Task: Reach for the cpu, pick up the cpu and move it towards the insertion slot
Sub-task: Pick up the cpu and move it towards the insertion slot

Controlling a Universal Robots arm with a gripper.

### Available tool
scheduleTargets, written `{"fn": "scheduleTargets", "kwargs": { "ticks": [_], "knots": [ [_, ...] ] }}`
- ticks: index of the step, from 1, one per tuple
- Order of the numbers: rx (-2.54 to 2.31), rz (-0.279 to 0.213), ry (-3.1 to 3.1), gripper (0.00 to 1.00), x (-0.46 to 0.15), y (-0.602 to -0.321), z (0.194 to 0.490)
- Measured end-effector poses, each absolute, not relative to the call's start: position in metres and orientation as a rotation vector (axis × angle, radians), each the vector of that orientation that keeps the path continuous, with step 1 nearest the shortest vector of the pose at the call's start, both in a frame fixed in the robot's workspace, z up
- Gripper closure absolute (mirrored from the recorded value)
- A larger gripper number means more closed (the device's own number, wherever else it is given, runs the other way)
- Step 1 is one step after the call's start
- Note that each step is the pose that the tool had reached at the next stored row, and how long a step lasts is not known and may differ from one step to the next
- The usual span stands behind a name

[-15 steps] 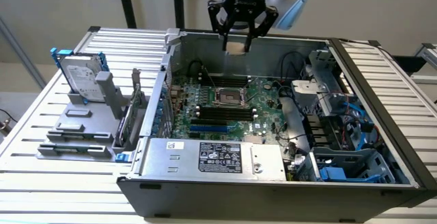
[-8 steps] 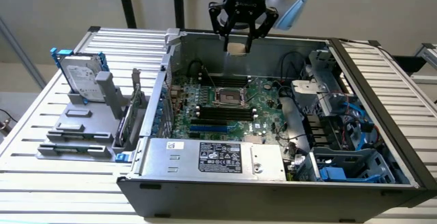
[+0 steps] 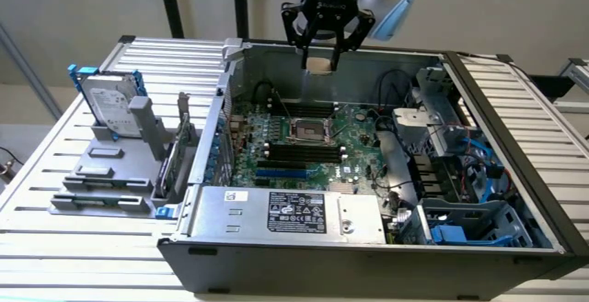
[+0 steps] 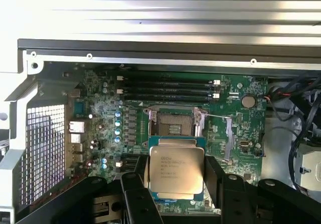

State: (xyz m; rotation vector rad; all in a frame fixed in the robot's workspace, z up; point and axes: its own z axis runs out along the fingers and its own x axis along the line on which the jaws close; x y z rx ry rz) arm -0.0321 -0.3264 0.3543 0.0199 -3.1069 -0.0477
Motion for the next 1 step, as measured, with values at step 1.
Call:
{"fn": "scheduleTargets", "kwargs": {
  "ticks": [1],
  "knots": [
    [0.020,-0.048,-3.107,0.46,-0.0321,-0.3264,0.3543]
  ]
}}
